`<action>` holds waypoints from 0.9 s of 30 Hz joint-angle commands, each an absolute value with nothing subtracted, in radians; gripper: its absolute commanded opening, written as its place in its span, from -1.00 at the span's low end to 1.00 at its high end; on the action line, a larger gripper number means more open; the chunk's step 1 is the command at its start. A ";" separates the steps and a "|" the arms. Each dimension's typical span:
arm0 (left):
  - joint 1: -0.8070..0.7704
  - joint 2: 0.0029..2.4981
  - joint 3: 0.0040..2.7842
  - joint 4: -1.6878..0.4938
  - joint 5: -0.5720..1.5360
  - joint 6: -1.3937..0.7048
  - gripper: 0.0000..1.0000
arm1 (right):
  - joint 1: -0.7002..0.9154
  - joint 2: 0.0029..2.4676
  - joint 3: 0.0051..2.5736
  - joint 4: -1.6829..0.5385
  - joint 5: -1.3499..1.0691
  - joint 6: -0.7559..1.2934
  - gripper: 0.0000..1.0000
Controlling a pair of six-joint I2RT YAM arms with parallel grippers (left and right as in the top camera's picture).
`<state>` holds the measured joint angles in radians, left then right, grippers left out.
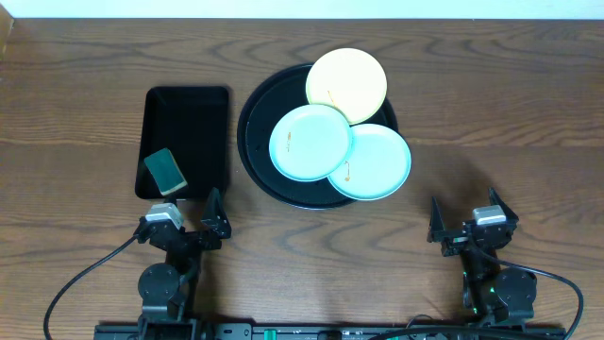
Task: Clean dirty plates on tray and stack at the side
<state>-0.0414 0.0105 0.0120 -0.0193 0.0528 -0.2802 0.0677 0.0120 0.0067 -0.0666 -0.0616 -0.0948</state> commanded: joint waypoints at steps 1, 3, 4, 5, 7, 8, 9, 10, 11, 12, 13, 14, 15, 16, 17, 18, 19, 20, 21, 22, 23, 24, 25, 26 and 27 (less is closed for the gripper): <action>-0.046 0.012 0.004 -0.067 0.052 -0.260 0.79 | 0.073 0.011 0.005 -0.071 -0.056 -0.083 0.99; -0.046 0.012 0.004 -0.067 0.052 -0.260 0.79 | 0.072 0.011 0.005 -0.071 -0.056 -0.083 0.98; -0.046 0.012 0.004 -0.067 0.052 -0.260 0.79 | 0.072 0.011 0.005 -0.071 -0.056 -0.083 0.98; -0.046 0.012 0.004 -0.067 0.052 -0.260 0.79 | 0.072 0.011 0.005 -0.071 -0.056 -0.083 0.98; -0.046 0.012 0.004 -0.067 0.052 -0.260 0.79 | 0.072 0.011 0.006 -0.071 -0.056 -0.083 0.98; -0.046 0.012 0.004 -0.067 0.052 -0.260 0.79 | 0.072 0.011 0.005 -0.071 -0.056 -0.083 0.98; -0.046 0.012 0.004 -0.067 0.052 -0.260 0.79 | 0.072 0.011 0.005 -0.071 -0.056 -0.083 0.98; -0.046 0.012 0.004 -0.067 0.052 -0.260 0.79 | 0.072 0.011 0.005 -0.071 -0.056 -0.083 0.98; -0.046 0.012 0.004 -0.067 0.052 -0.260 0.79 | 0.072 0.011 0.005 -0.071 -0.056 -0.083 0.99; -0.046 0.012 0.004 -0.067 0.052 -0.260 0.79 | 0.072 0.011 0.005 -0.071 -0.056 -0.083 0.99; -0.046 0.012 0.004 -0.067 0.052 -0.260 0.79 | 0.073 0.011 0.006 -0.071 -0.056 -0.083 0.99; -0.046 0.012 0.004 -0.067 0.052 -0.260 0.79 | 0.072 0.011 0.005 -0.071 -0.056 -0.083 0.99; -0.046 0.012 0.004 -0.067 0.052 -0.260 0.79 | 0.072 0.011 0.005 -0.071 -0.056 -0.083 0.98; -0.046 0.012 0.004 -0.067 0.047 -0.257 0.79 | 0.072 0.011 0.005 -0.071 -0.056 -0.083 0.99; -0.045 0.012 0.004 -0.067 0.031 -0.256 0.79 | 0.072 0.011 0.006 -0.070 -0.056 -0.083 0.98; -0.045 0.012 0.004 -0.068 0.022 -0.256 0.79 | 0.072 0.011 0.005 -0.067 -0.057 -0.083 0.99; -0.045 0.012 0.004 -0.068 0.022 -0.256 0.79 | 0.073 0.011 0.005 -0.068 -0.064 -0.082 0.98; -0.045 0.012 0.004 -0.057 0.018 -0.256 0.79 | 0.073 0.012 0.006 -0.071 -0.066 -0.073 0.98; -0.045 0.012 0.004 -0.033 0.006 -0.256 0.79 | 0.072 0.012 0.006 -0.071 -0.064 -0.049 0.98; -0.045 0.012 0.004 -0.009 0.011 -0.259 0.79 | 0.072 0.012 0.006 -0.071 -0.063 -0.025 0.98; -0.046 0.012 0.005 0.016 0.027 -0.260 0.79 | 0.072 0.012 0.006 -0.071 -0.063 -0.001 0.98; -0.045 0.012 0.010 0.036 0.058 -0.260 0.79 | 0.072 0.012 0.006 -0.071 -0.060 0.011 0.99; -0.046 0.012 0.027 0.039 0.085 -0.260 0.79 | 0.072 0.012 0.006 -0.071 -0.059 0.012 0.99; -0.046 0.012 0.053 0.022 0.104 -0.260 0.79 | 0.072 0.012 0.007 -0.072 -0.060 0.012 0.99; -0.045 0.013 0.096 -0.017 0.115 -0.260 0.79 | 0.072 0.012 0.010 -0.074 -0.060 0.014 0.99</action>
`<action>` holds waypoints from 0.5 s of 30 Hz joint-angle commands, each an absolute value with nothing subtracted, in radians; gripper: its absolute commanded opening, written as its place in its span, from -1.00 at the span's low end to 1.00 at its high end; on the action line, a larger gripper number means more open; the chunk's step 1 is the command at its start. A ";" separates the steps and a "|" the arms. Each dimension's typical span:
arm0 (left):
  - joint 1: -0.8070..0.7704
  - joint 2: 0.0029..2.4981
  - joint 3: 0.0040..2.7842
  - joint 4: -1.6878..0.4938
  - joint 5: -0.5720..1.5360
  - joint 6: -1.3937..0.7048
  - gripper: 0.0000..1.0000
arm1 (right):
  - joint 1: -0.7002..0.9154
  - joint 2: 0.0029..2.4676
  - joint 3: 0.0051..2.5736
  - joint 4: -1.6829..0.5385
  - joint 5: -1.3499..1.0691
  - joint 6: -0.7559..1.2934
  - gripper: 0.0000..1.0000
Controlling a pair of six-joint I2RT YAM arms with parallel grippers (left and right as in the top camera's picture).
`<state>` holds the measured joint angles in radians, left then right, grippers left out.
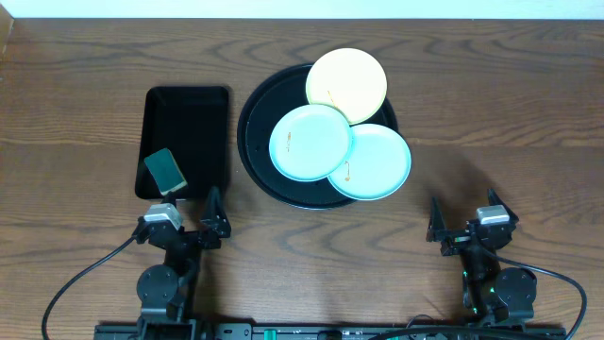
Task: Clean dirty plates on tray and stack at the side
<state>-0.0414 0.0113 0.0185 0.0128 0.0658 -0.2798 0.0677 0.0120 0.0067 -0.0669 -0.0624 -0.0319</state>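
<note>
Three dirty plates lie overlapping on a round black tray: a cream plate at the back, a pale blue plate in the middle on top, and another pale blue plate at the front right, each with small brown smears. A green sponge rests in the front left corner of a black rectangular tray. My left gripper is open near the table's front, just below that tray. My right gripper is open at the front right, away from the plates.
Wooden table all round. Black cables run from both arm bases along the front edge. Bare wood lies to the right of the round tray and at the far left.
The right gripper has shifted slightly toward the front edge. The left gripper, plates and sponge are where they were.
</note>
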 commanded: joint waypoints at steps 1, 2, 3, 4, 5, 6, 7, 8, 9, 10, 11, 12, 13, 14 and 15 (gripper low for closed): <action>-0.045 0.018 0.142 -0.066 0.116 -0.260 0.79 | 0.072 0.012 0.020 -0.083 -0.060 0.014 0.98; -0.045 0.027 0.197 -0.122 0.112 -0.259 0.79 | 0.072 0.012 0.038 -0.104 -0.060 0.015 0.99; -0.044 0.046 0.267 -0.184 0.102 -0.253 0.79 | 0.072 0.013 0.059 -0.128 -0.060 0.015 0.98; -0.044 0.069 0.333 -0.234 0.100 -0.234 0.79 | 0.072 0.014 0.083 -0.155 -0.060 0.015 0.99; -0.044 0.099 0.402 -0.278 0.098 -0.210 0.79 | 0.072 0.019 0.108 -0.181 -0.059 0.014 0.98; -0.044 0.137 0.476 -0.323 0.088 -0.195 0.79 | 0.072 0.030 0.136 -0.205 -0.050 0.015 0.98; -0.044 0.181 0.553 -0.367 0.077 -0.181 0.79 | 0.072 0.046 0.159 -0.221 -0.047 0.015 0.98; -0.044 0.233 0.633 -0.416 0.068 -0.166 0.79 | 0.072 0.070 0.183 -0.231 -0.046 0.024 0.98; -0.044 0.291 0.719 -0.471 0.063 -0.151 0.79 | 0.072 0.101 0.208 -0.241 -0.045 0.041 0.98; -0.044 0.354 0.807 -0.531 0.063 -0.133 0.78 | 0.072 0.148 0.243 -0.252 -0.046 0.062 0.99; -0.044 0.420 0.896 -0.597 0.063 -0.119 0.79 | 0.072 0.196 0.279 -0.266 -0.056 0.078 0.98; -0.044 0.498 0.999 -0.681 0.064 -0.103 0.79 | 0.072 0.251 0.323 -0.284 -0.069 0.089 0.98; -0.044 0.566 1.089 -0.756 0.064 -0.088 0.79 | 0.072 0.310 0.373 -0.308 -0.088 0.093 0.98; -0.044 0.630 1.174 -0.830 0.063 -0.075 0.79 | 0.072 0.374 0.431 -0.339 -0.108 0.093 0.99; -0.044 0.702 1.268 -0.913 0.063 -0.070 0.79 | 0.073 0.454 0.509 -0.389 -0.121 0.093 0.98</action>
